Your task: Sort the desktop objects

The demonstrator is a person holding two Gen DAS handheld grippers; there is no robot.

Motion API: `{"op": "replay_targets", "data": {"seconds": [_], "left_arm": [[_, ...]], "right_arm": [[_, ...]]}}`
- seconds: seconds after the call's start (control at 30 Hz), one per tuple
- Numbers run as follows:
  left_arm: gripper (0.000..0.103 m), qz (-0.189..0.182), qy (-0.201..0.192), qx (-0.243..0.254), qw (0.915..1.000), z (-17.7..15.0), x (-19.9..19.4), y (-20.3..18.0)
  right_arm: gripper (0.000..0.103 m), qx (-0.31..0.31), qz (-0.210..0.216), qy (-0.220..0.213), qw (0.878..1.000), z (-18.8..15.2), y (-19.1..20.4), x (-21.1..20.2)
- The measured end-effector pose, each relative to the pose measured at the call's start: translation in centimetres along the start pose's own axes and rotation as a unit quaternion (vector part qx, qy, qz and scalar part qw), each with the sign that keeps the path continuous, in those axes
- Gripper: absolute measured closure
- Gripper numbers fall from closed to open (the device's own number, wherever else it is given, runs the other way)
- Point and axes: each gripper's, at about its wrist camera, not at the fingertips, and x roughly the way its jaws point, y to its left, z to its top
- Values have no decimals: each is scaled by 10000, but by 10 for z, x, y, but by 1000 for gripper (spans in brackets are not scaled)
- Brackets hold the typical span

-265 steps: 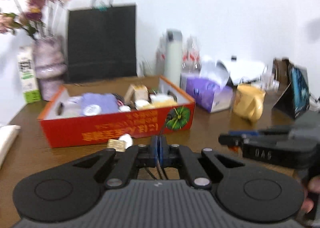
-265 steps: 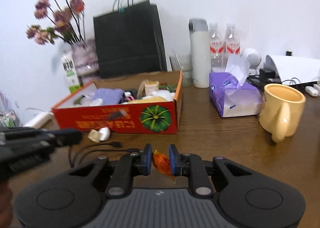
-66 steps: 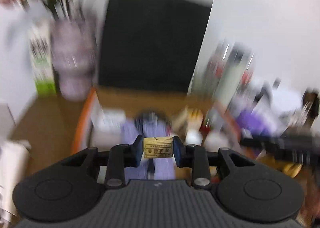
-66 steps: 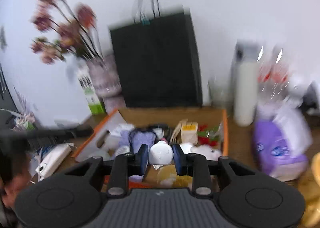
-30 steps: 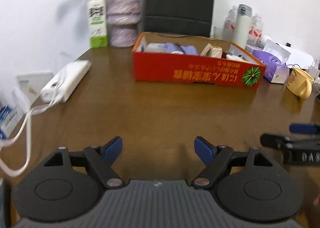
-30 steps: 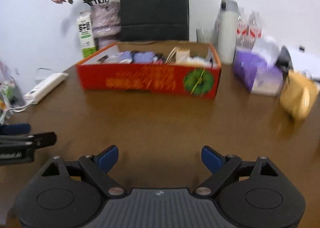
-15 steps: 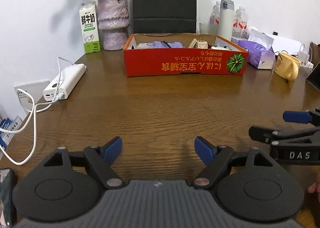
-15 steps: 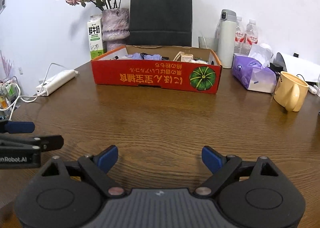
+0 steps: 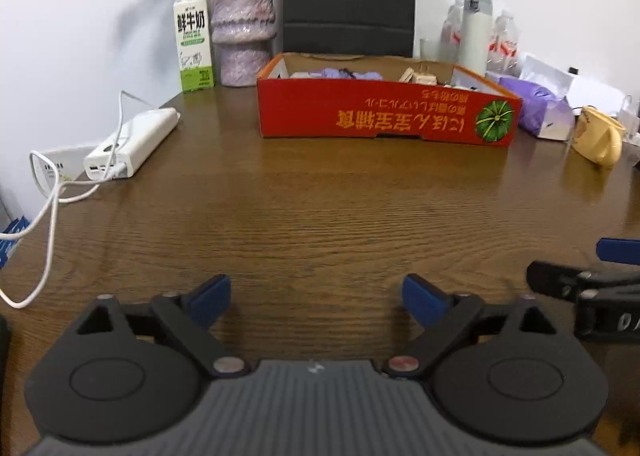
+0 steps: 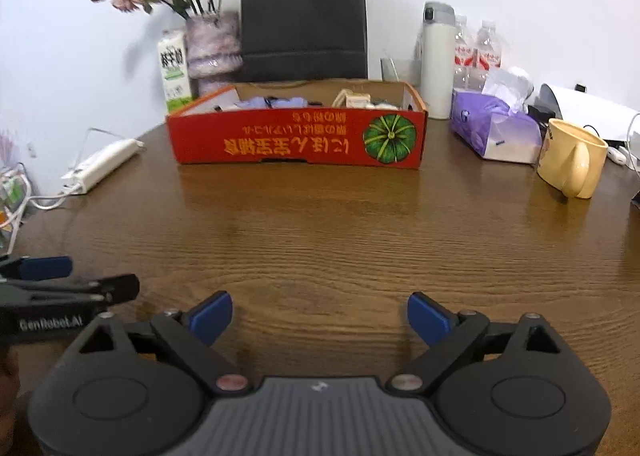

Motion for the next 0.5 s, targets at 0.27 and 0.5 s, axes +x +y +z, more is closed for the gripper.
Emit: {"op": "replay_targets", "data": {"seconds": [0.27, 0.5], "left_arm": [[0, 103, 147, -112, 9998, 6, 16, -2], [0, 50, 152, -64, 9999, 8, 17, -2]], "right_arm": [[0, -148, -129, 191, 9996, 6, 4, 27], [0, -183, -93, 202, 9996, 7, 4, 29]]}}
